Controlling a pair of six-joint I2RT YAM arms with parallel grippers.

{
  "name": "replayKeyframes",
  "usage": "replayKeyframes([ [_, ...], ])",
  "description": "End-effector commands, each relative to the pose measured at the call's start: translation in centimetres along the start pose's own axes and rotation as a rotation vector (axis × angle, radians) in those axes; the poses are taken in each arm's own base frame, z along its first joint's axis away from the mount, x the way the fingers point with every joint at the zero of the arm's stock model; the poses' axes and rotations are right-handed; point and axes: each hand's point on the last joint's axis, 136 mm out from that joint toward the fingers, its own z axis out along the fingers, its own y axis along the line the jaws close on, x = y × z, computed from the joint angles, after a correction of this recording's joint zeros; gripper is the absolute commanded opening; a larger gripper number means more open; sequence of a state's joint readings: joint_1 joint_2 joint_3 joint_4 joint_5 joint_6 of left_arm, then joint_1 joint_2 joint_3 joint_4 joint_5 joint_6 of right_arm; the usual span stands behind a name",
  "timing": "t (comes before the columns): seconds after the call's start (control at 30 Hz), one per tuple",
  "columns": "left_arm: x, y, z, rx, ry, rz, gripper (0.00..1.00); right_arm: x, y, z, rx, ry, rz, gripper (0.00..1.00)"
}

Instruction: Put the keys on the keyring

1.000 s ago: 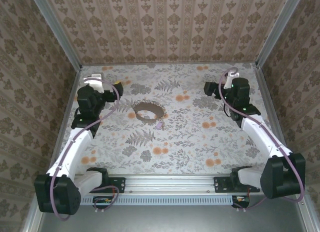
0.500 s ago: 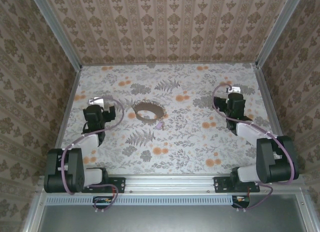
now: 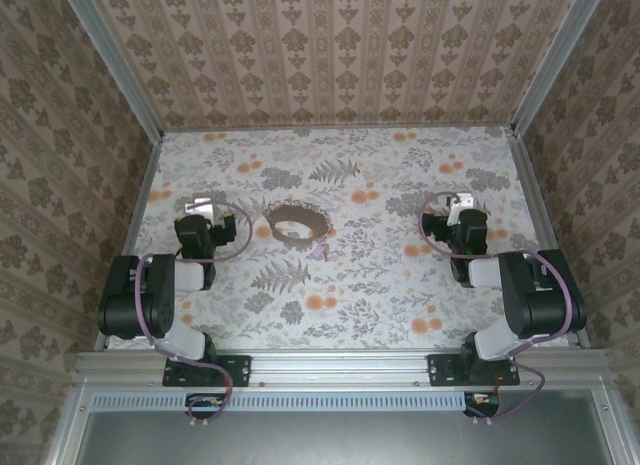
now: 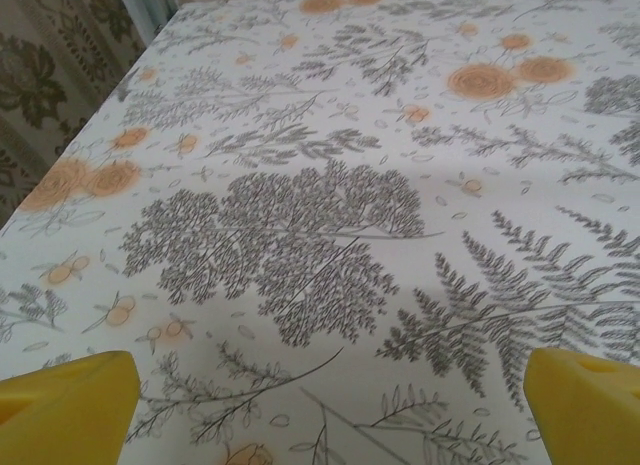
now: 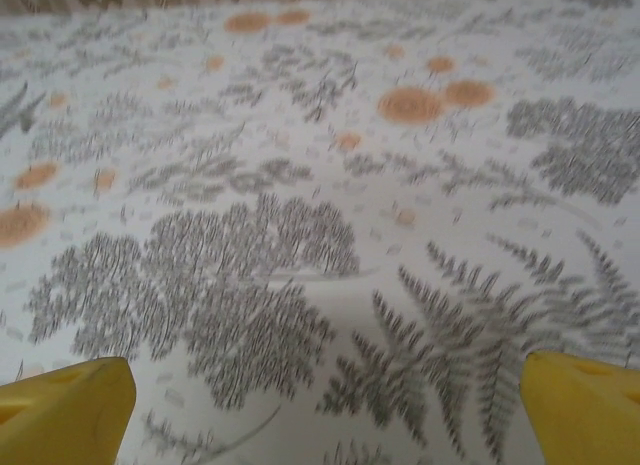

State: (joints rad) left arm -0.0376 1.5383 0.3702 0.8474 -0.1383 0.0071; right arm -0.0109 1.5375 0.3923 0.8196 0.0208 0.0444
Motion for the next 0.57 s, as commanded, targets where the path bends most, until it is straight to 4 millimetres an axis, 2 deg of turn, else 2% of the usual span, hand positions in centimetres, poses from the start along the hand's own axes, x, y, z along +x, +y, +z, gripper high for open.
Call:
replayKeyframes([
  [0.0,-1.89,-0.15,0.34,0.018,-0.046,0.013,1.00,-1.80,0.51,0.05,-0.024,-0.053,-0.004,1.00],
  [0.53,-1.83,-0.14,0.30,0.018,-0.049,0.016,1.00,-1.83,0.61,0.01,-0.016,-0.055,-0.014,1.00],
])
